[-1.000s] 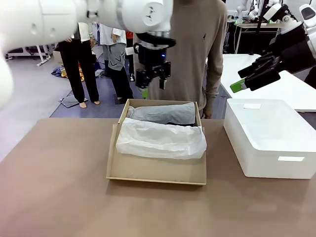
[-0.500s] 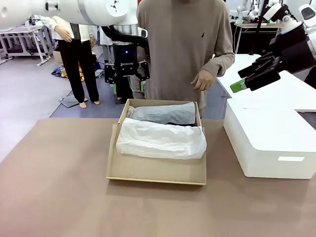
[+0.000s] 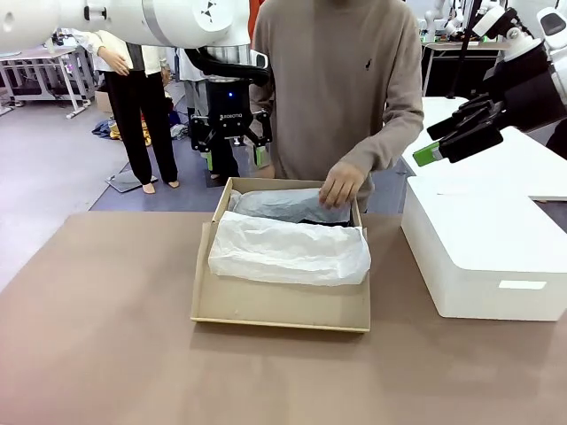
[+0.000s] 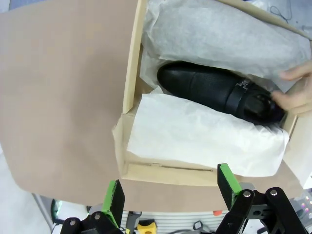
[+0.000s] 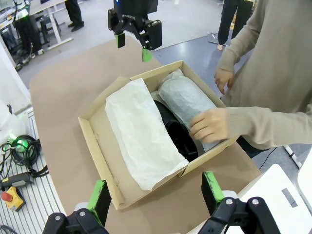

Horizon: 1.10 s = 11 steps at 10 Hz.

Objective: Pack the shoes into the box.
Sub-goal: Close the Shoes Box.

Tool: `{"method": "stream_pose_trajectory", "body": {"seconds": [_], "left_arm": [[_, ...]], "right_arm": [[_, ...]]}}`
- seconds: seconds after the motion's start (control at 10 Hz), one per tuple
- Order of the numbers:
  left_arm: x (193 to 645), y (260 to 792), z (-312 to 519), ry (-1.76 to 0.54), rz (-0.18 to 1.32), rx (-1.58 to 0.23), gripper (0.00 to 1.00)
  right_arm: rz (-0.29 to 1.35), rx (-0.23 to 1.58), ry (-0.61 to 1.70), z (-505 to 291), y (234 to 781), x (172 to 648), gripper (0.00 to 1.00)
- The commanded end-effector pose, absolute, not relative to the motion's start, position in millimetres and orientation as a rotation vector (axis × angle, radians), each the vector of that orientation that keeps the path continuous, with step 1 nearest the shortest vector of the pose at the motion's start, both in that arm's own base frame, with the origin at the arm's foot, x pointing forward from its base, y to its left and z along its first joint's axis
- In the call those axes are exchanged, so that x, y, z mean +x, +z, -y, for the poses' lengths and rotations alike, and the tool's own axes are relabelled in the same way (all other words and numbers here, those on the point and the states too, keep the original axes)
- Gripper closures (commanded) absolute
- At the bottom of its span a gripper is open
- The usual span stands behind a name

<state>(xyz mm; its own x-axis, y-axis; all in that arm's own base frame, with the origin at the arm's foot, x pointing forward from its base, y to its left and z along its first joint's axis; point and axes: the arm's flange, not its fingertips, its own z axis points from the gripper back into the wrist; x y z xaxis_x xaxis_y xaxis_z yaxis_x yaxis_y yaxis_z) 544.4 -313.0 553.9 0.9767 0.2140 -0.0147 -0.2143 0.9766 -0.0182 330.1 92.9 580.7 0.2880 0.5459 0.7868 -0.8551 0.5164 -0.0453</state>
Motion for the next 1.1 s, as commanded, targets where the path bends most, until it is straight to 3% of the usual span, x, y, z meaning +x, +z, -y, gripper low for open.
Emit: {"method": "stream_pose_trajectory", "body": {"seconds": [0.0,0.2,0.4,0.7,1.0], "left_arm": [[548,556,311,0.231,-0.007,-0.013,0.0],[545,554,313,0.217,-0.012,-0.02,0.0],[543,561,288,-0.035,0.089,-0.014,0.0],[544,567,241,-0.355,0.099,-0.025,0.0],[549,572,179,-0.672,0.131,-0.15,0.0]], "right_arm": [[0.861,0.442,0.987,-92,581,332,0.0],[0.861,0.442,0.987,-92,581,332,0.0],[0.861,0.442,0.987,-92,581,332,0.0],[0.861,0.442,0.987,-92,581,332,0.0],[0.861,0.442,0.987,-92,581,332,0.0]]}}
